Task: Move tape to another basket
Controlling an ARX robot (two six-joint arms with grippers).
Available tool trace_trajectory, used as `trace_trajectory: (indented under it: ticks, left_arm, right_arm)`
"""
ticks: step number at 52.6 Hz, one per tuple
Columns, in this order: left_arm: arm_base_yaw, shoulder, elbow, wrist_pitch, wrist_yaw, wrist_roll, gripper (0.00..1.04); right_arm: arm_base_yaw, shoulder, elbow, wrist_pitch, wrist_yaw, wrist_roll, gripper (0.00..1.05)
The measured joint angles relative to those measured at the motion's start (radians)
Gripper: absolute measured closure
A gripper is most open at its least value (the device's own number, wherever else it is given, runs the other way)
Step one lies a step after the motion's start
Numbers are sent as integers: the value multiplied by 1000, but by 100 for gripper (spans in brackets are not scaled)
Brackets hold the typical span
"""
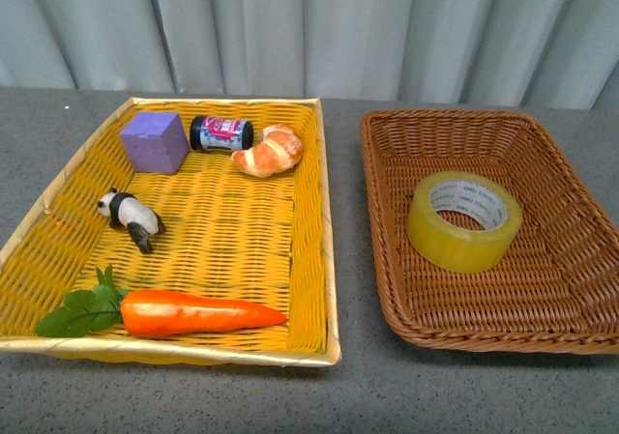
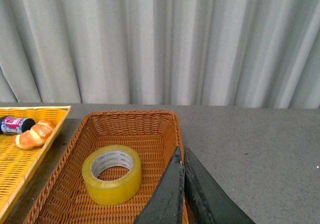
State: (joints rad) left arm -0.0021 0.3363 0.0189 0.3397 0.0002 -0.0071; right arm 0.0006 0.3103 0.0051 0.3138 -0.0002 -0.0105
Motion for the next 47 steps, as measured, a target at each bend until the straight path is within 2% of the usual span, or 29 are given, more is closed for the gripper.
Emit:
trace_trajectory:
  ticks: [26, 30, 32, 36, 47]
  left_arm:
    - [0, -150, 0, -150, 0, 0, 101]
    - [0, -169, 0, -168, 0, 0, 101]
    - [0, -219, 0, -237, -3, 0, 101]
    - [0, -303, 0, -329, 0, 0, 101]
    - [0, -331, 0, -339, 0, 0, 99]
  right_arm:
    - [0, -136, 0, -136, 0, 0, 104]
    - [0, -236, 1, -269, -2, 0, 104]
    - [0, -267, 1, -301, -1, 0, 104]
    - [0, -305, 1, -308, -1, 0, 104]
    - [0, -306, 1, -312, -1, 0, 103]
